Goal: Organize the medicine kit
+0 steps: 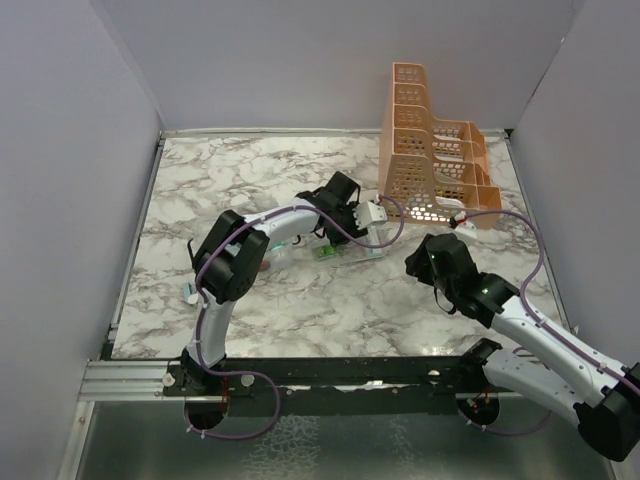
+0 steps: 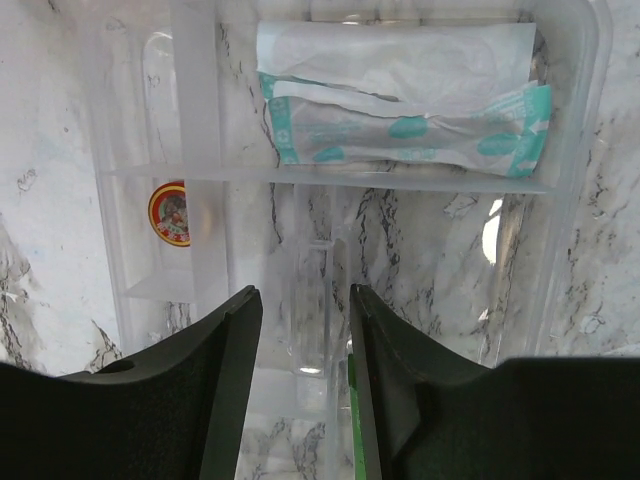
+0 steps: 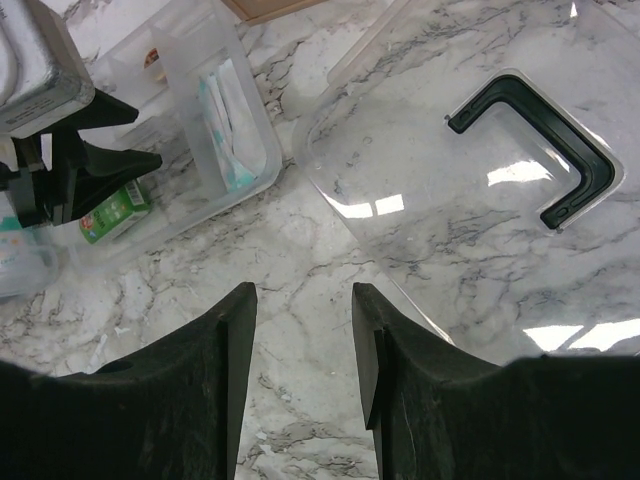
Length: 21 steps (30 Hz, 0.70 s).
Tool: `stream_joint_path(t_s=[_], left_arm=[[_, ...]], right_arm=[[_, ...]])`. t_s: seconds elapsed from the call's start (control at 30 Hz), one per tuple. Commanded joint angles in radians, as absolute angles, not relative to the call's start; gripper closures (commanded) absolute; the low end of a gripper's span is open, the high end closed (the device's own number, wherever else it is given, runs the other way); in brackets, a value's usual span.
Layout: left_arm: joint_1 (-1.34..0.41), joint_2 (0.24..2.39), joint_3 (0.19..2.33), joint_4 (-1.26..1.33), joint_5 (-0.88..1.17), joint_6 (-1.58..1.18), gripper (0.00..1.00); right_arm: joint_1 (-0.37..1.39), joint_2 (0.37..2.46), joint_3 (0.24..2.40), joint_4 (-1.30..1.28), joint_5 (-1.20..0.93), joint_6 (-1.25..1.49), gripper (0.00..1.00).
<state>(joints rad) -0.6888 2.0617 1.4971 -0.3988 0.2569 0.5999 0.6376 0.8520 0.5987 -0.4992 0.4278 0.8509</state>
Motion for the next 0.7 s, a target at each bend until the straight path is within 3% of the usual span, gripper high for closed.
stream_joint_path(t_s=[0.0, 0.2, 0.4, 0.67], left_arm=[[-0.692, 2.101, 1.550, -0.424, 0.214, 0.623, 0.57], [-0.690, 2.126, 1.575, -0.443, 0.212, 0.623, 0.59], [-0.689, 2.136, 1.595, -0.464, 0.213, 0.595, 0.75], [-0.688, 2.090, 1.620, -0.497, 0.211, 0.486, 0.80]], right_arm=[[0.636, 0.850, 0.597, -0.467, 0.398, 0.823, 0.57], [0.637, 0.829, 0.592, -0.462, 0.399, 0.816, 0.57], [0.636, 0.832, 0.590, -0.464, 0.403, 0.817, 0.57], [0.636, 0.825, 0.588, -0.467, 0.407, 0.820, 0.58]])
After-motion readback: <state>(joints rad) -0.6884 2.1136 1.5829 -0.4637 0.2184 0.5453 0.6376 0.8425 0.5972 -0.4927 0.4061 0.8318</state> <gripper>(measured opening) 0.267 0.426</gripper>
